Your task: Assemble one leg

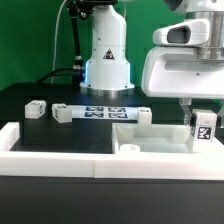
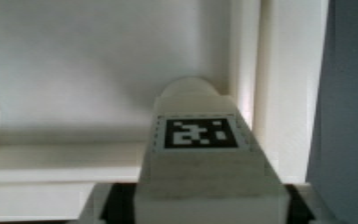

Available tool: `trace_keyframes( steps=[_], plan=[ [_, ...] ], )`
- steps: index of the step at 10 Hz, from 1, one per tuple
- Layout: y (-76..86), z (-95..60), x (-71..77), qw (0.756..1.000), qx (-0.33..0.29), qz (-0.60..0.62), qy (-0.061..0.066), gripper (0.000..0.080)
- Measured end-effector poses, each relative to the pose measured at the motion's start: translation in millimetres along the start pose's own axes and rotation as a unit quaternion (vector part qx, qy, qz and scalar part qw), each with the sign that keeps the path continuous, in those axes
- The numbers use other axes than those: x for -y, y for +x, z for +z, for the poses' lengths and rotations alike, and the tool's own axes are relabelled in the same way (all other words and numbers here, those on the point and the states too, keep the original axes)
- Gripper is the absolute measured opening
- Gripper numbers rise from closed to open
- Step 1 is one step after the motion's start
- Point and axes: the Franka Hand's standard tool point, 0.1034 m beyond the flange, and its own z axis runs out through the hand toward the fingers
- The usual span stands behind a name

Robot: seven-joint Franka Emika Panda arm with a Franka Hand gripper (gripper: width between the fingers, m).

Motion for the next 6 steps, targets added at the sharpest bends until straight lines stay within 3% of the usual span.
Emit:
trace_keyframes(
  steps=[3, 5, 6],
  plan=[
    [0.5, 0.0, -1.5, 0.995, 0.001, 0.103, 0.006, 0.0289],
    [0.6, 0.4, -1.0, 0.980, 0.000, 0.197, 0.011, 0.0289],
    [0.2, 1.5, -1.7, 0.960, -0.002, 0.278, 0.020, 0.0289]
  ],
)
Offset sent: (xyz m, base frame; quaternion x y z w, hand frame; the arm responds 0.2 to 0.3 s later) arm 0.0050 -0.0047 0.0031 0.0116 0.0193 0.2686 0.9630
